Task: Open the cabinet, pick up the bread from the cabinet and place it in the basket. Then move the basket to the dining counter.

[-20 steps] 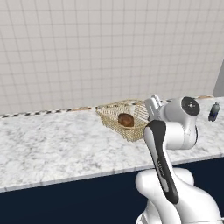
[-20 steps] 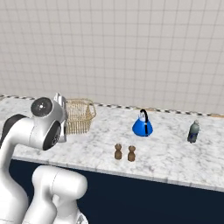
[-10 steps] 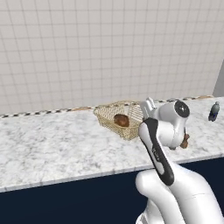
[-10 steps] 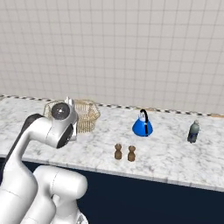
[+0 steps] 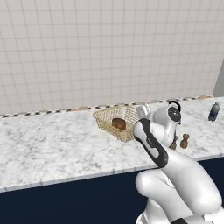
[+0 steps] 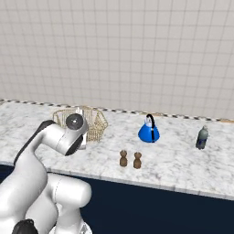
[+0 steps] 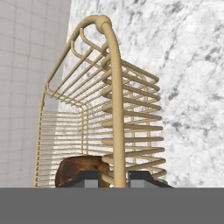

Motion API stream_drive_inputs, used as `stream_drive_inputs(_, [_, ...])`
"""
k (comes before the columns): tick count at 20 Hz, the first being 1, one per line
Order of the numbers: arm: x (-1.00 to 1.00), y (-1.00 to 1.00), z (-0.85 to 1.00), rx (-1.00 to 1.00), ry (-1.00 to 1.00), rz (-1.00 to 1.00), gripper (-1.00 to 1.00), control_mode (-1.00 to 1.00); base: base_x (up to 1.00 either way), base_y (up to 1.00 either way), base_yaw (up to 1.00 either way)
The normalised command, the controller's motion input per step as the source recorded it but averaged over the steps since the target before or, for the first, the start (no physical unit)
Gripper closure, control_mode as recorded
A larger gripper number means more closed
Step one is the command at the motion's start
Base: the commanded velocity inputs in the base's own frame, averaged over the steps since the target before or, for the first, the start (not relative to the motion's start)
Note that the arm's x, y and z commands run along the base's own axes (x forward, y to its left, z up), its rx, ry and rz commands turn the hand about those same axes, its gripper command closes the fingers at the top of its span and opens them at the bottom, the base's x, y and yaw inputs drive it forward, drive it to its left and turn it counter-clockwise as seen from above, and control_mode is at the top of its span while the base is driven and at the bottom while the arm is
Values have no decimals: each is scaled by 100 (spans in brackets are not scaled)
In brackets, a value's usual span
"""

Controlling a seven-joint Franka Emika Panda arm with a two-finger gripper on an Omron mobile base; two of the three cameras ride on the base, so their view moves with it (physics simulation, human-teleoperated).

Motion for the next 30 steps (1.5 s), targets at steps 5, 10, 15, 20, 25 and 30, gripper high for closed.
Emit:
stream_drive_inputs(5, [1,0,-73,-5,10,0,100,-100,0,0,0])
stream_drive_inputs(10, [31,1,-74,-4,14,0,100,-100,0,0,0])
stream_drive_inputs(15, [18,4,-81,-2,13,0,100,-100,0,0,0])
stream_drive_inputs(20, [3,0,-33,-7,15,1,100,-100,0,0,0])
stream_drive_inputs(25, [7,0,-3,-9,13,6,100,-100,0,0,0])
stream_drive_inputs(30, [-2,-1,-7,-10,15,8,-100,-100,0,0,0])
